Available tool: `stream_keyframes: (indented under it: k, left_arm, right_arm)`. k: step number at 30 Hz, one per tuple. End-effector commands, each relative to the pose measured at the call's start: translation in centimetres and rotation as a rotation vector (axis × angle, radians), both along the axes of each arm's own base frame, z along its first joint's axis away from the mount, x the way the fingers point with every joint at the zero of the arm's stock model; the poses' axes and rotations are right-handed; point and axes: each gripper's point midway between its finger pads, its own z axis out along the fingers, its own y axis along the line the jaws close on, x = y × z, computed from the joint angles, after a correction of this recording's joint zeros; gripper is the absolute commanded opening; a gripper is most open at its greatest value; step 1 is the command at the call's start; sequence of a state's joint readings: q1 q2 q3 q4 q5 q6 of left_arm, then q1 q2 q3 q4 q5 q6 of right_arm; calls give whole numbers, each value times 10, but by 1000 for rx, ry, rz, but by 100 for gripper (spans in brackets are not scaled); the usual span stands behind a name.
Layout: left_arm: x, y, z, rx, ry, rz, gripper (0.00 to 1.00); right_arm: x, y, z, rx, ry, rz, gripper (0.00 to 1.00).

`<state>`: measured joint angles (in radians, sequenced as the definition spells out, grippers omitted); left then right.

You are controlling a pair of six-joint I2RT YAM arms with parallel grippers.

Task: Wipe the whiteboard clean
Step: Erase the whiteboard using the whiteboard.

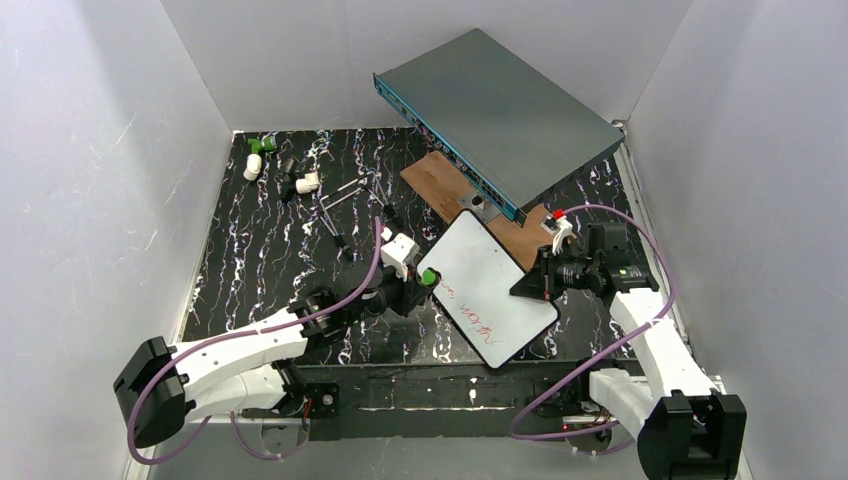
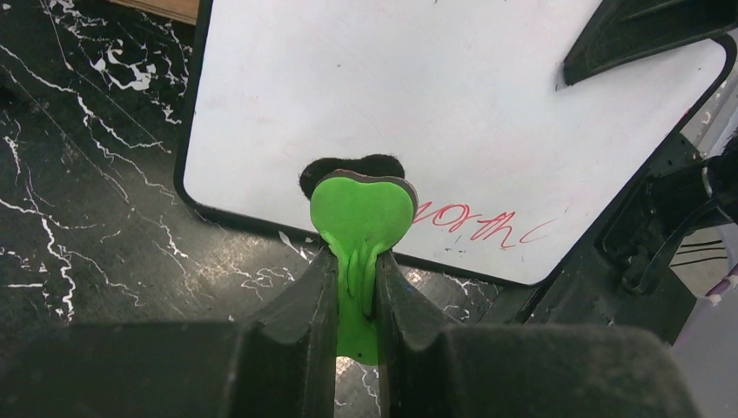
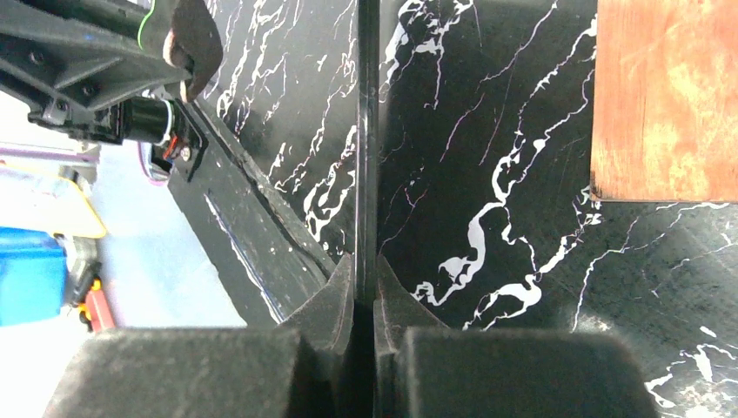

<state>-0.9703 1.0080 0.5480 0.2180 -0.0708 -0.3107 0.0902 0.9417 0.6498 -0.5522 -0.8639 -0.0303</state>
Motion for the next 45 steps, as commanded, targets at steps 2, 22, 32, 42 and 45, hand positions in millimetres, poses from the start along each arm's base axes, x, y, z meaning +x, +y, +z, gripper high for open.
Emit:
stream_keyframes:
  k: [2, 22, 32, 42, 45]
  left_arm:
    - [0, 8, -9, 45, 2, 9, 0]
    - [28, 0, -73, 151, 171, -54, 0]
    - [89, 7, -101, 262, 42, 142, 0]
    - [104, -5, -105, 226, 111, 190, 0]
    - [94, -11, -114, 224, 154, 136, 0]
  right_arm:
    - [20, 4, 4, 58, -4, -59, 1]
    - [35, 15, -30, -57, 199, -22, 1]
    - [32, 18, -26, -37, 193, -6, 1]
    - [28, 22, -24, -15, 203, 25, 1]
    - [27, 24, -24, -10, 208, 33, 1]
